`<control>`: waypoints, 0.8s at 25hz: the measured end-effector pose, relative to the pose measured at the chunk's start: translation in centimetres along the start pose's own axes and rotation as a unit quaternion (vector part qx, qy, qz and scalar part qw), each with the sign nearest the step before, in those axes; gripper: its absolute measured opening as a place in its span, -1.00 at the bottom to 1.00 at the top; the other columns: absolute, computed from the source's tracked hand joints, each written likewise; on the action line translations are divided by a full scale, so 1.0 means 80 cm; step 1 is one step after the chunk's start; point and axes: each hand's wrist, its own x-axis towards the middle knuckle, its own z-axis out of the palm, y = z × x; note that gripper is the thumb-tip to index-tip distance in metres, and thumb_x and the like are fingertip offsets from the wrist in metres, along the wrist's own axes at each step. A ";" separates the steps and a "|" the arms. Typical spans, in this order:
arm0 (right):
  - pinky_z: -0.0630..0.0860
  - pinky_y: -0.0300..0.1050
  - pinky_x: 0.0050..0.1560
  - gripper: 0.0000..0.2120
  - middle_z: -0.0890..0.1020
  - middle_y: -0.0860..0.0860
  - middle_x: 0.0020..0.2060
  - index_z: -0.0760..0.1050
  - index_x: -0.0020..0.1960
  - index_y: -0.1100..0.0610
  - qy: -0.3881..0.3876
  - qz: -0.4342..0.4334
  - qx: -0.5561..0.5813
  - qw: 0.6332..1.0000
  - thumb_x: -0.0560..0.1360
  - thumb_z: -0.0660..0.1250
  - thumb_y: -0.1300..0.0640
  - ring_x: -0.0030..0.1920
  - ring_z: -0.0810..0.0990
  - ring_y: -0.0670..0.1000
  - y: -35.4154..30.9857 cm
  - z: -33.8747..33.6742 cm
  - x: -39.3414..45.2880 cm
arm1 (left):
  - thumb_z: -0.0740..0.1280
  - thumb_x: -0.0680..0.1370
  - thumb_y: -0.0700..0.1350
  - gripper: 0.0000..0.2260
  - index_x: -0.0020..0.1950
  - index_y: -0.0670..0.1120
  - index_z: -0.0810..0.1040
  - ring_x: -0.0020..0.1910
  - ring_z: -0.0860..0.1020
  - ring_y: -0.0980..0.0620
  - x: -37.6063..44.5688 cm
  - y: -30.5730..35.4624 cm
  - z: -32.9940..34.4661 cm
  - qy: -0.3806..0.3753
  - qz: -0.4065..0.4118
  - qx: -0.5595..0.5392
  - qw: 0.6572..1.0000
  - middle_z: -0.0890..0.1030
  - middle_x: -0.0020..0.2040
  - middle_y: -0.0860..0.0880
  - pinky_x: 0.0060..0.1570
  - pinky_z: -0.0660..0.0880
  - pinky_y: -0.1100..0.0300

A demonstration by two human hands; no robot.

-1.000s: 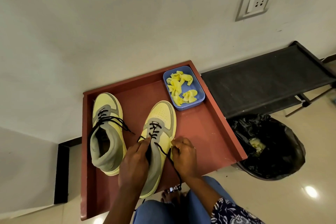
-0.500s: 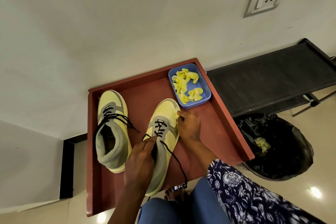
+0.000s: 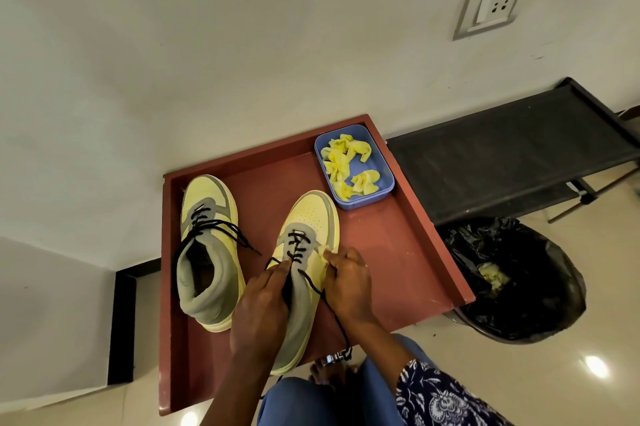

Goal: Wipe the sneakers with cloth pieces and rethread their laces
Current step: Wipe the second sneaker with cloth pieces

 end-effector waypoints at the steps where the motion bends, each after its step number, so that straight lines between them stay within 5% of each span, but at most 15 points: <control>1: 0.46 -0.08 0.04 -0.66 0.55 0.18 -0.02 0.52 0.23 0.17 -0.010 0.001 -0.007 1.000 0.49 0.20 0.33 -0.04 0.57 0.17 0.001 -0.001 -0.001 | 0.05 0.40 -0.17 -0.56 0.15 -0.13 0.58 -0.19 0.61 -0.14 0.000 0.000 0.000 0.000 0.000 0.001 1.000 0.65 -0.06 -0.10 -0.42 0.52 0.13; 20: 0.45 -0.03 0.02 -0.70 0.64 0.24 0.02 0.54 0.20 0.19 0.054 0.022 -0.006 0.998 0.50 0.22 0.30 0.03 0.57 0.24 -0.009 -0.012 0.086 | 0.11 0.42 -0.21 -0.62 0.12 -0.14 0.59 -0.22 0.62 -0.10 0.002 -0.001 0.001 -0.001 0.017 0.017 1.000 0.67 -0.08 -0.08 -0.47 0.54 0.12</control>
